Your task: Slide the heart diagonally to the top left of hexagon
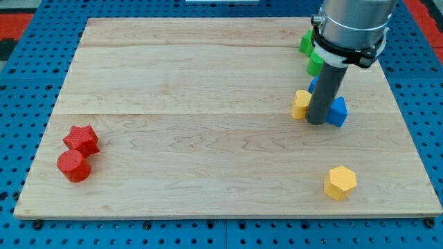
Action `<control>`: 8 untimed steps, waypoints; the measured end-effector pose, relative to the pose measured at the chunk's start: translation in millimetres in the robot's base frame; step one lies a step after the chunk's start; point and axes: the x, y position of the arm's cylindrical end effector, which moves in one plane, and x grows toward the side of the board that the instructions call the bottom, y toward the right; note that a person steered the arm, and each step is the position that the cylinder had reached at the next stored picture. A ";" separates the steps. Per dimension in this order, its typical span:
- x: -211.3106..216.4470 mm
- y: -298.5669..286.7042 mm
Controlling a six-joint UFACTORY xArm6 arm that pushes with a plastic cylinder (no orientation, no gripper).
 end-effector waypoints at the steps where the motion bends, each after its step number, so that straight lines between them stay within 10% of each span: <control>1: -0.7 10.2; 3: -9.4 25.1; 8: -106.6 -172.2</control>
